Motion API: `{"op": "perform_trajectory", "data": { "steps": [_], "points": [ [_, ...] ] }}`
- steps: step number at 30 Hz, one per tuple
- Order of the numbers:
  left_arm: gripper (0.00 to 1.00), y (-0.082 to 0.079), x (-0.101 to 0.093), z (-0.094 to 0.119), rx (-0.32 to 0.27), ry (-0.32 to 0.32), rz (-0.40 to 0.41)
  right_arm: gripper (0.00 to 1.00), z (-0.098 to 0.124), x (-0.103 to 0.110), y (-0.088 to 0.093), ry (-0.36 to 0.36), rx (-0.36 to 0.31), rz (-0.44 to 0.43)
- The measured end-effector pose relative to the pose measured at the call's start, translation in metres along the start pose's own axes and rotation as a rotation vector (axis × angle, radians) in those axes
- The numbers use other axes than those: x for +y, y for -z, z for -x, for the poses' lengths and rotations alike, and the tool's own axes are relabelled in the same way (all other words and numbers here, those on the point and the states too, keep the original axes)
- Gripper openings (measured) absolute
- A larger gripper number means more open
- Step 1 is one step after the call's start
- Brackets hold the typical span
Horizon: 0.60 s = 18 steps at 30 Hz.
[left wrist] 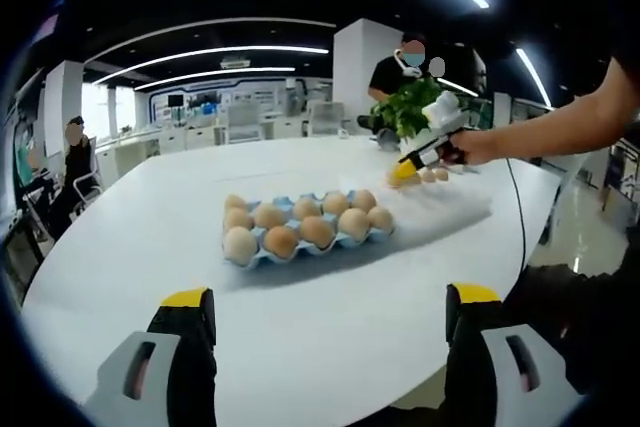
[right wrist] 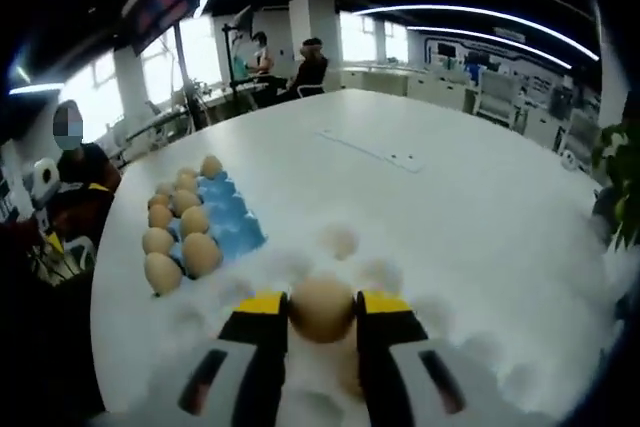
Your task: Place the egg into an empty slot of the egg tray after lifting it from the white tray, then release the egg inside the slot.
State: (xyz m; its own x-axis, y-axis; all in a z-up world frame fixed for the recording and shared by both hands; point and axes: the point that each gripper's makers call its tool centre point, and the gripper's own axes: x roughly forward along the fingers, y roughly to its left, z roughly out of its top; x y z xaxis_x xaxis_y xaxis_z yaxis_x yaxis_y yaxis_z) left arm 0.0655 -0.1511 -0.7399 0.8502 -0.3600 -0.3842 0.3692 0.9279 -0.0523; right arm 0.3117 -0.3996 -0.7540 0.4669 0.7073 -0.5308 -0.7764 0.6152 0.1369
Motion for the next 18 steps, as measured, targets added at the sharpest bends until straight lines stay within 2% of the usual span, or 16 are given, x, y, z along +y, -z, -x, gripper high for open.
{"op": "perform_trajectory", "data": {
  "steps": [3, 8, 14, 16, 18],
  "points": [
    [0.97, 0.000, -0.002, -0.001, -0.003, 0.003, 0.001, 0.27, 0.007, 0.002, -0.007, -0.018, -0.030, -0.136],
    [0.97, 0.000, -0.005, -0.002, -0.005, 0.012, -0.006, 0.27, 0.010, -0.002, -0.011, -0.007, -0.033, -0.187],
    [0.98, 0.000, -0.003, 0.001, -0.009, 0.008, -0.003, 0.27, 0.004, 0.026, -0.024, -0.058, -0.066, -0.328],
    [0.98, 0.000, -0.002, 0.002, -0.010, 0.005, -0.001, 0.27, -0.001, 0.041, -0.029, -0.098, -0.068, -0.395],
    [0.98, 0.002, -0.001, 0.003, -0.008, 0.001, -0.004, 0.27, -0.010, 0.054, -0.039, -0.133, -0.086, -0.426]
  ]
}}
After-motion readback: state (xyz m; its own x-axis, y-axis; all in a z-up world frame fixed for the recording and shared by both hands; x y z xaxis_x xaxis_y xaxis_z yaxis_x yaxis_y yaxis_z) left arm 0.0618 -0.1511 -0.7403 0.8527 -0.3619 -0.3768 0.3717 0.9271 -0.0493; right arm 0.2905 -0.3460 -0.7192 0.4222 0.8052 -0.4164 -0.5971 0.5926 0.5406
